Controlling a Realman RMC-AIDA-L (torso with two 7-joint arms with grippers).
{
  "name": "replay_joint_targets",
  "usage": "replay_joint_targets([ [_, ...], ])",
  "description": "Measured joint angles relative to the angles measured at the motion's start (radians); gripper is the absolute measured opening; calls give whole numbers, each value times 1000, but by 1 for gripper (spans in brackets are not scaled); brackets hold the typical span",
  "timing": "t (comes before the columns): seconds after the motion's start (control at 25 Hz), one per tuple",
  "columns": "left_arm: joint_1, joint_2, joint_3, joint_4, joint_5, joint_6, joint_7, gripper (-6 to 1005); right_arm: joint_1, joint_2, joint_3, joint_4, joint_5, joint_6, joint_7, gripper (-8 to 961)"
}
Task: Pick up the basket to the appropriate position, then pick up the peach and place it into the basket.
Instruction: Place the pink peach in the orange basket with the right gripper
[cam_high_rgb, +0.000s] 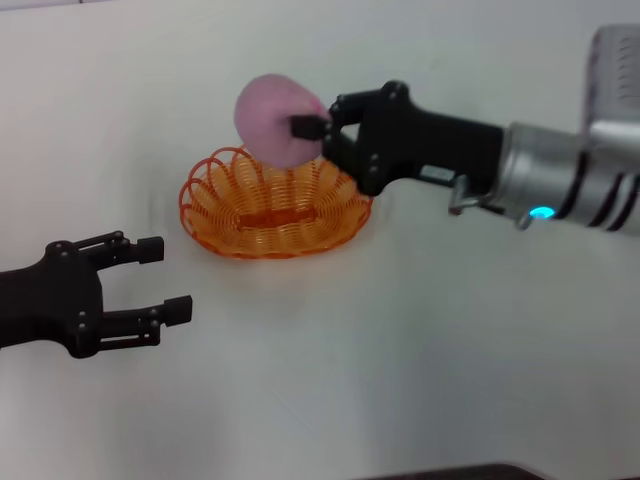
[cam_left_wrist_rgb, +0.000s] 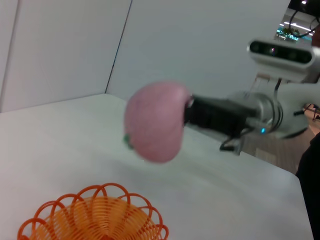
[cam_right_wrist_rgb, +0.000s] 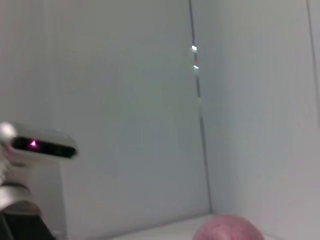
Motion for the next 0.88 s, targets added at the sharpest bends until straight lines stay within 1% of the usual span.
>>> replay_joint_targets([
  [0.12,-2,0,1,-1,-3,-1,0,848,31,4,2,84,12,91,-36,44],
  [0.4,-11,0,6,-3,-4,-1,-3,848,87,9,-7,159,7,243,-45,45],
  [0.64,-11,0,2,-17,-4,-3,-3,847,91,5,-47,163,5,271,-37,46],
  [0.8,-16,1,1,-31,-4,-8,-1,847,85,3,-63,157,5,266,-34,47],
  [0.88,-17,1,0,-31,-4,-9,-1,847,84,3,-63,156,5,267,-19,131],
])
